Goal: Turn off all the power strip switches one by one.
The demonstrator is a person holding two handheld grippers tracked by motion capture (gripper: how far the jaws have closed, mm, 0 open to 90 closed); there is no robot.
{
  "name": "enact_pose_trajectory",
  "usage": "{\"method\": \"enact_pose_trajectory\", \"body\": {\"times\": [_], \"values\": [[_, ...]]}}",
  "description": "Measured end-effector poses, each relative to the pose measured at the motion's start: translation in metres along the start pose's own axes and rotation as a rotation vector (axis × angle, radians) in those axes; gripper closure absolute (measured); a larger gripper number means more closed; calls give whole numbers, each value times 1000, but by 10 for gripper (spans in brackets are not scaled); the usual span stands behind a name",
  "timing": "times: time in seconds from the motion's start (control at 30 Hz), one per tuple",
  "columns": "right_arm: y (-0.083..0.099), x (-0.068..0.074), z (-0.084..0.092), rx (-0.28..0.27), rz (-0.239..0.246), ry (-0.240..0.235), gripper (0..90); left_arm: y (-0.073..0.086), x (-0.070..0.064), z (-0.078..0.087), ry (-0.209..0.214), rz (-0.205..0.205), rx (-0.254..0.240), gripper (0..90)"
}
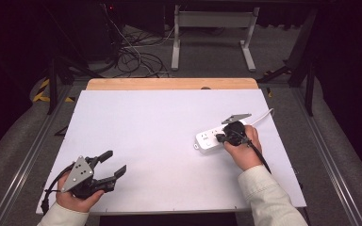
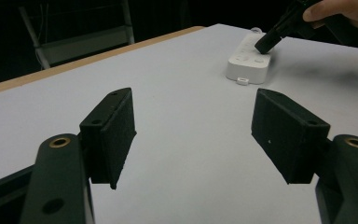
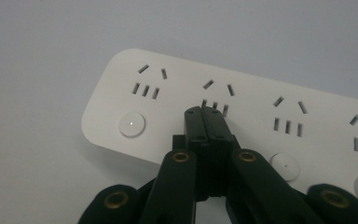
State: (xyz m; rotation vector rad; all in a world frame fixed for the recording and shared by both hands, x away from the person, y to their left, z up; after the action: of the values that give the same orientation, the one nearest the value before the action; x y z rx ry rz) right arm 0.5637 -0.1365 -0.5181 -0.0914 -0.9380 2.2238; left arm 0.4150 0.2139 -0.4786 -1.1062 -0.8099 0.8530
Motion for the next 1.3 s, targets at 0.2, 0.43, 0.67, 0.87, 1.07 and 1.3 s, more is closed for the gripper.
{"method": "enact_pose_trajectory", "body": {"times": [0.2,0.43,0.67,0.87,1.07,1.3], "values": [[-1,0,-1,13,-3,6,900,0,0,0,1,-1,0,309],[0,1,-1,9,-9,10,900,0,0,1,1,3,0,309],[-8,2,6,-77,19,-14,900,1,3,-1,-4,4,4,310],[-16,11,14,-155,70,-56,900,1,2,-1,-2,5,3,311],[-18,28,11,-174,109,-112,900,1,1,0,2,9,6,310],[-11,31,-3,-138,107,-127,900,1,1,-1,1,13,4,310]]}}
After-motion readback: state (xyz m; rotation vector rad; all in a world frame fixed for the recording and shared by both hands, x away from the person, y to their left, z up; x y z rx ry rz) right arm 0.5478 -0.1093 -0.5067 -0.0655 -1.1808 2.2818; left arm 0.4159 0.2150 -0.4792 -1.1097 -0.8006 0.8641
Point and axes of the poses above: each handheld gripper's, and its own axes: z roughly backward along the jaws, y roughly out of its underside, x roughly to its left, the point moved 9 cm from there along -z, roughly forward along the jaws, and after that the axes turned 15 degrees about -y, right-handed, at the moved point
